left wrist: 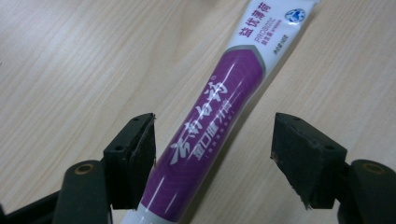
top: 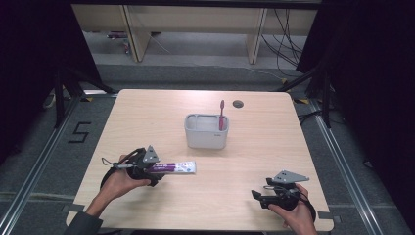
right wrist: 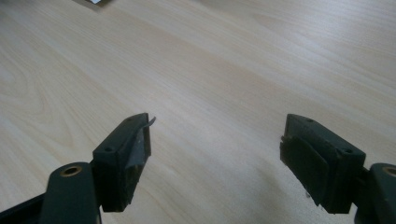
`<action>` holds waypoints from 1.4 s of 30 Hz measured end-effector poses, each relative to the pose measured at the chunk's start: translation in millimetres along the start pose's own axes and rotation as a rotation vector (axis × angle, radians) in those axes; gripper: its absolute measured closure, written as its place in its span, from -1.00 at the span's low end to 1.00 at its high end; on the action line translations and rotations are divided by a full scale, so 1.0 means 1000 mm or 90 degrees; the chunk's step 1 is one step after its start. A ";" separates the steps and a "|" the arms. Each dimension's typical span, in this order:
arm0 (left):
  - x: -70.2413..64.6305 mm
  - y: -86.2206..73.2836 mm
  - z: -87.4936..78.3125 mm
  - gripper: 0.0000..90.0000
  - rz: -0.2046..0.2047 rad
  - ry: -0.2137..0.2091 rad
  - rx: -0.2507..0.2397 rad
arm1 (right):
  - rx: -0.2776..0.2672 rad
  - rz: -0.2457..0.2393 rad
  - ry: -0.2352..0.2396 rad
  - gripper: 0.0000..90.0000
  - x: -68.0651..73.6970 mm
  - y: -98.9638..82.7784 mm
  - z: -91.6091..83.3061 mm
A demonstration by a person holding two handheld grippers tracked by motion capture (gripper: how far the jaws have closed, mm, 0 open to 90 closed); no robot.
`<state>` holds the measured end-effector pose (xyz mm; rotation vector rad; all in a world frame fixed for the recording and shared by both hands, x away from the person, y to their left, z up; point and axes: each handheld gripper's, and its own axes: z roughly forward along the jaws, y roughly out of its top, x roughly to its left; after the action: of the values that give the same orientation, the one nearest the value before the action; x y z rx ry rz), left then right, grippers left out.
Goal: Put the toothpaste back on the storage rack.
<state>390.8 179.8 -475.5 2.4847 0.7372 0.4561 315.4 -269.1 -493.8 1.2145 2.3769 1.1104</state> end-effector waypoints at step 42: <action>0.010 0.033 0.032 0.37 0.036 -0.093 0.153 | 0.007 0.005 -0.005 -0.44 0.002 0.000 0.002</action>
<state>426.4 149.7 -482.2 2.7341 0.6992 0.2121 315.3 -266.8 -495.3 1.2304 2.3776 1.0940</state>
